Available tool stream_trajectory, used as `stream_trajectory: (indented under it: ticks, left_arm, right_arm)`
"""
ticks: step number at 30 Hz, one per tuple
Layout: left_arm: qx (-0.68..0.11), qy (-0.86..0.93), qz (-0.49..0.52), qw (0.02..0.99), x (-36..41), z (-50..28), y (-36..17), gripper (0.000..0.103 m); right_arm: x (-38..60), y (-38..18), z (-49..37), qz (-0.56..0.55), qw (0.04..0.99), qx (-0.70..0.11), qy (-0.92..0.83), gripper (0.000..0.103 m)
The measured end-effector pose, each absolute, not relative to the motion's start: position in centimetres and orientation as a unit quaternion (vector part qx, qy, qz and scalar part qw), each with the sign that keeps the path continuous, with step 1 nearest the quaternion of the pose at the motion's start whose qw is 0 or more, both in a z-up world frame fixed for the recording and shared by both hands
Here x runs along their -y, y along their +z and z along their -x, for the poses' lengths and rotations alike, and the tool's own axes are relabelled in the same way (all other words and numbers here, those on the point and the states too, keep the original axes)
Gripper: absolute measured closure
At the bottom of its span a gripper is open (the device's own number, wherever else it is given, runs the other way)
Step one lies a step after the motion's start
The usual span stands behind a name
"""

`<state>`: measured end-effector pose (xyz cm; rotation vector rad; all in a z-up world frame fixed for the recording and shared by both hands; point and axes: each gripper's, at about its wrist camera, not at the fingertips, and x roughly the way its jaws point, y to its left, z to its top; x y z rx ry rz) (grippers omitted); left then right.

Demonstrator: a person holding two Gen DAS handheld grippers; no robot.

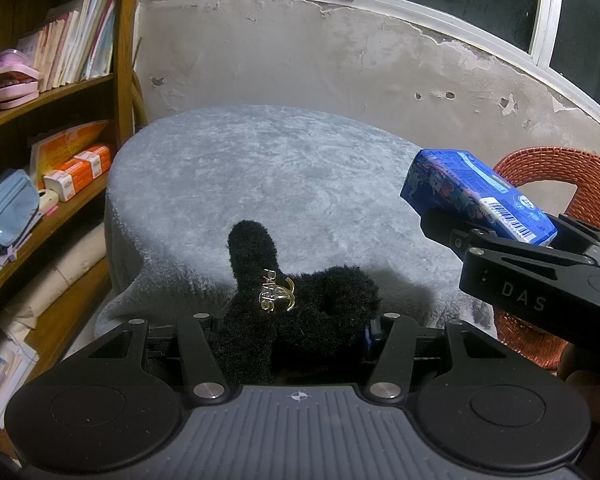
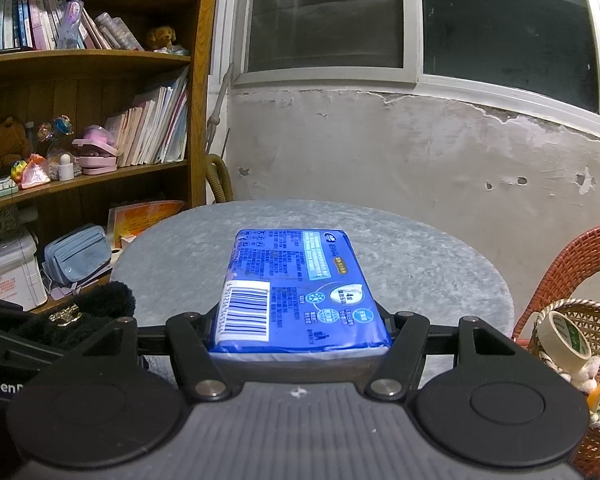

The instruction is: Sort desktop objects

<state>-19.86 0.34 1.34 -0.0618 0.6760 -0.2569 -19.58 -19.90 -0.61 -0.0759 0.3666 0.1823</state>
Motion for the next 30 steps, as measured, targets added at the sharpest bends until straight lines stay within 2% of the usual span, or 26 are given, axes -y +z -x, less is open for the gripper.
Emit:
stream_trajectory:
  ticks: [30]
  left_arm:
    - [-0.328, -0.123, 0.025, 0.936, -0.30, 19.91, 1.33, 0.043]
  right_arm:
    - [19.83, -0.70, 19.54, 0.038, 0.978, -0.182, 0.090, 0.043]
